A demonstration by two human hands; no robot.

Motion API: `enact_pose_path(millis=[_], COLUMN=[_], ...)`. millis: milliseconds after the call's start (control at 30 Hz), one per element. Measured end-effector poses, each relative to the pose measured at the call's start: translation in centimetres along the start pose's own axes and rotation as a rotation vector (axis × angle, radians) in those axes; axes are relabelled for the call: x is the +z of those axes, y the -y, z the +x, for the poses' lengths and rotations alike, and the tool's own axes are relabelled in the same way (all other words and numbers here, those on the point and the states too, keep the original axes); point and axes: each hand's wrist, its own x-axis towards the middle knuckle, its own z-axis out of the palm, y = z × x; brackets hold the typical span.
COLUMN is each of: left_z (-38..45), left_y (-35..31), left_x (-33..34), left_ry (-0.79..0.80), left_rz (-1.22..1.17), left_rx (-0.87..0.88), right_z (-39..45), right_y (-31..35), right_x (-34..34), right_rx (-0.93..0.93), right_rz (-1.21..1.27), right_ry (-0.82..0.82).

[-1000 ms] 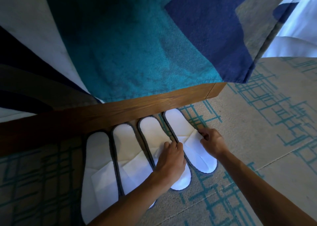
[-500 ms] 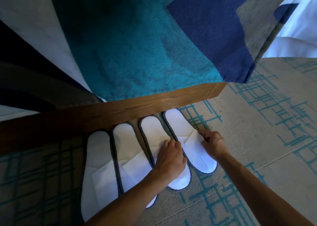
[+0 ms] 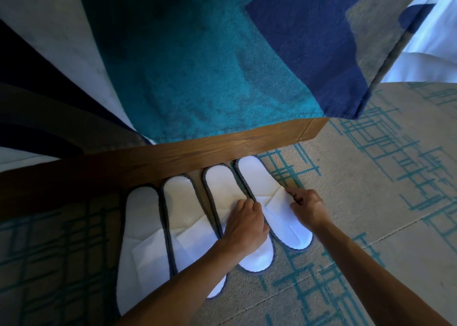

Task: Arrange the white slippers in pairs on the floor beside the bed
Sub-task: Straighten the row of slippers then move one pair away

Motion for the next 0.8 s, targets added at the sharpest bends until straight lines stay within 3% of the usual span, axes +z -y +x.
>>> enact_pose_path(millis=[567, 667, 800], left_z=[0.1, -0.1, -0.4], left_y=[0.1, 0.0, 1.0], left_x=[-0.3, -0.9, -2.8], left_ry=[0.054, 0.118, 0.253], left_rz=[-0.006, -0.005, -0.196], left_rx=[-0.015, -0.014, -0.066], right_z=[-1.3, -1.4, -1.9], right_y=[1.0, 1.1, 1.9], right_x=[-0.9, -2.1, -4.1], right_rx=[-0.059, -0.047, 0.020], right_rz=[-0.135, -0.153, -0.070], right_ry=[0.052, 0.159, 0.200])
